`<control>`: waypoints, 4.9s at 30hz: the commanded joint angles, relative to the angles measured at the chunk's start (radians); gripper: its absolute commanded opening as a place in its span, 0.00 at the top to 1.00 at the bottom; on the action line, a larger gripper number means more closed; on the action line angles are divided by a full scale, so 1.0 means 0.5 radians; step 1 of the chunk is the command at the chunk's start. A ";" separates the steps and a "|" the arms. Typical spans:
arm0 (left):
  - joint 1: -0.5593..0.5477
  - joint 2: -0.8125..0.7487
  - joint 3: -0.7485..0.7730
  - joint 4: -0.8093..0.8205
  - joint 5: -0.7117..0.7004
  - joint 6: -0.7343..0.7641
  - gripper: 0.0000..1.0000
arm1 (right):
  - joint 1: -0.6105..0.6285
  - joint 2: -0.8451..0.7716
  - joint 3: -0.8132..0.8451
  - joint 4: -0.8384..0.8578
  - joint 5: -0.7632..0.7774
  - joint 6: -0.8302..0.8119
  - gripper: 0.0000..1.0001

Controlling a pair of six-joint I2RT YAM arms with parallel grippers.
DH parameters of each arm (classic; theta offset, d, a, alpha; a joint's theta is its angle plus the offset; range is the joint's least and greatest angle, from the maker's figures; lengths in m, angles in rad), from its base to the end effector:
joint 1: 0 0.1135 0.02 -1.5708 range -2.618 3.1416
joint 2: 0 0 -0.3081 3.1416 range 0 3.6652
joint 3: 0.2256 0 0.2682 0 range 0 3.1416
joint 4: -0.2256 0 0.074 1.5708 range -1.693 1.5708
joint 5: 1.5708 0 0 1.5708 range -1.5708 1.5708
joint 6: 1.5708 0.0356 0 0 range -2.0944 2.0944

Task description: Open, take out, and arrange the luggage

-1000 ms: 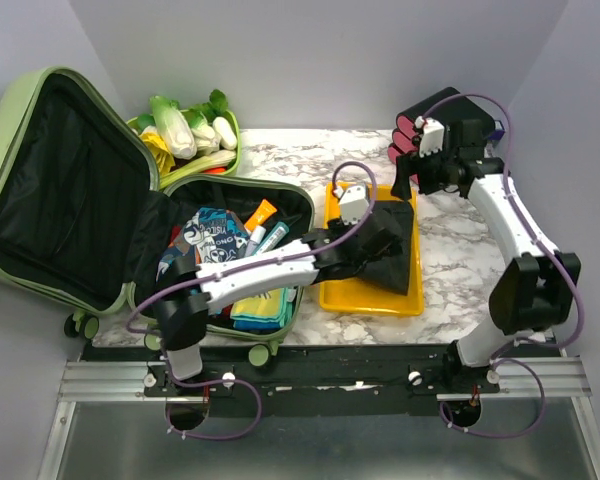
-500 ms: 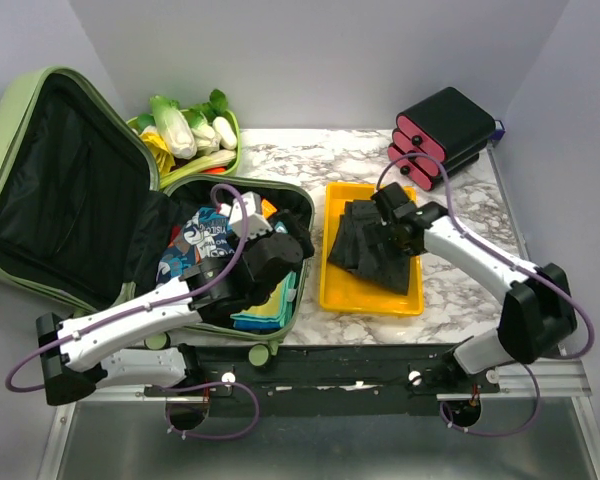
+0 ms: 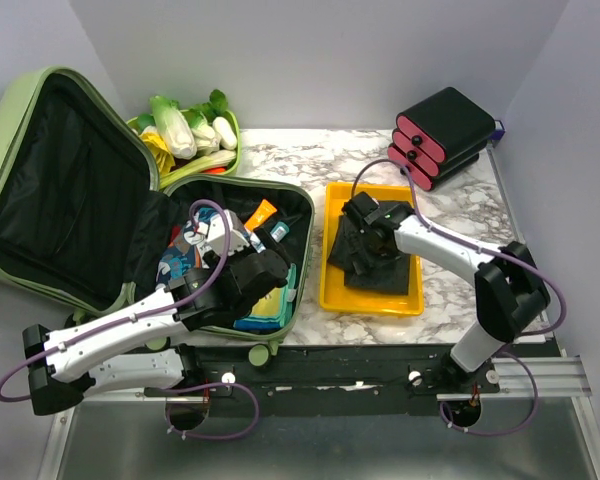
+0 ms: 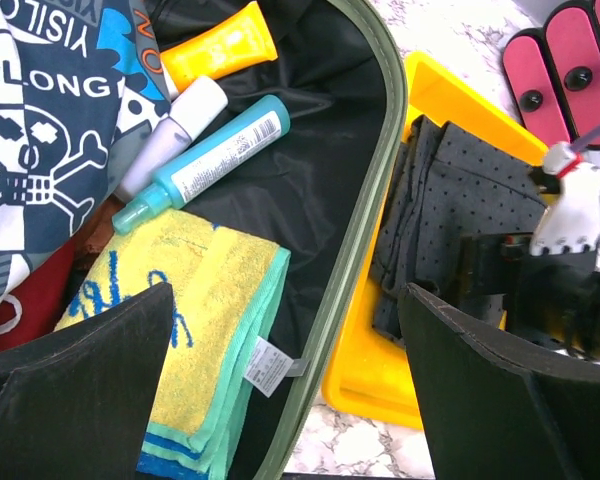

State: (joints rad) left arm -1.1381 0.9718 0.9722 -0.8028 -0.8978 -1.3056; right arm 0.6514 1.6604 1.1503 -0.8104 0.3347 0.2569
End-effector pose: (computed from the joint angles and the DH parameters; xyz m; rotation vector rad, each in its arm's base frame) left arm 0.0985 -0.1468 0.3589 -0.5625 1.9856 -0.4360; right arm 0.2708 0.1918 0.2408 -0.4833 2.7178 -0.2667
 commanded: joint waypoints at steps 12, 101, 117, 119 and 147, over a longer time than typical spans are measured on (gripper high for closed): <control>0.012 -0.308 -0.100 -0.275 -0.174 -0.208 0.01 | 0.001 -0.048 0.111 0.412 -0.117 -0.007 0.00; 1.871 -0.410 -0.564 0.090 1.022 0.289 1.00 | 0.556 1.457 2.194 1.007 -1.151 0.173 0.95; 1.675 -0.345 -0.380 0.354 1.351 0.274 1.00 | 0.553 1.106 2.007 0.977 -1.023 -0.161 0.99; 1.538 -0.342 -0.352 0.378 1.317 0.221 1.00 | 0.556 1.051 1.988 0.931 -0.998 -0.173 0.99; 0.037 0.885 0.479 0.627 0.752 -0.328 1.00 | -0.112 -0.436 0.071 1.084 -0.550 -0.179 0.99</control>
State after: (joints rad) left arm -1.0763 1.3437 1.1412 -0.5148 -0.4786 -1.3914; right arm 0.6384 1.5112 1.2373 -0.2932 0.0147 0.1707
